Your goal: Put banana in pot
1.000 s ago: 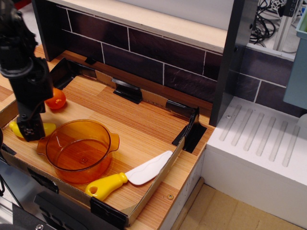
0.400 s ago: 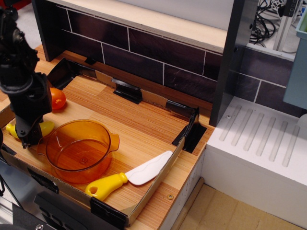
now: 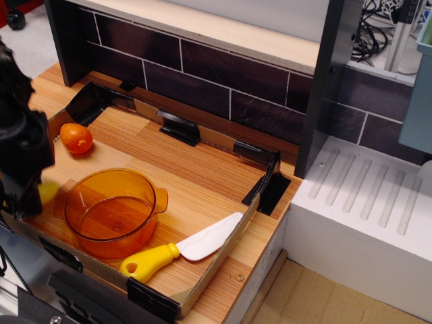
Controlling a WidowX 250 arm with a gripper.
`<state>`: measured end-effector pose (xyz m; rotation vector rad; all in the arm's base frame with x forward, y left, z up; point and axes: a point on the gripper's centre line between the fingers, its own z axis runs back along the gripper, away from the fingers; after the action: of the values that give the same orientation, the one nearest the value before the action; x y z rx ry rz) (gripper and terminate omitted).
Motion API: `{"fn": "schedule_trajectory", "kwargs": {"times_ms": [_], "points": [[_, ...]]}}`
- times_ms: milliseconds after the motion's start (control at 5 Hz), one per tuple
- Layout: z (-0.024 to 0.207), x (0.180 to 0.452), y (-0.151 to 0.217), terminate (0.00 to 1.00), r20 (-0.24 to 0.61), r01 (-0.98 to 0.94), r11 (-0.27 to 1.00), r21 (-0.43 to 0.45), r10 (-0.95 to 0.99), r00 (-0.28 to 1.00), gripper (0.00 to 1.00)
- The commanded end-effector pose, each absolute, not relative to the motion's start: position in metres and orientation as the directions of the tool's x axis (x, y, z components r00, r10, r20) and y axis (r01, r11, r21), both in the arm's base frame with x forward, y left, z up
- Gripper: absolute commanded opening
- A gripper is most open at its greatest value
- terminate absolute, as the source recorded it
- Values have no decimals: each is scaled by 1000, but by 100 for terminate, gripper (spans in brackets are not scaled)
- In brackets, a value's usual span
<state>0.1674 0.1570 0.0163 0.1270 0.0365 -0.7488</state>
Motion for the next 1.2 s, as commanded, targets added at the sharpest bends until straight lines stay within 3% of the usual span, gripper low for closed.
{"fn": "schedule_trajectory", "kwargs": {"times_ms": [0, 400, 800, 1000], "points": [[79, 191, 152, 0, 16, 602, 777, 182, -614, 789, 0], [90, 198, 98, 0, 50, 655, 749, 104, -661, 748, 0], [74, 197, 63, 0, 18, 691, 718, 81, -695, 719, 0], [66, 199, 62, 0, -6, 674, 737, 59, -675, 738, 100]]}}
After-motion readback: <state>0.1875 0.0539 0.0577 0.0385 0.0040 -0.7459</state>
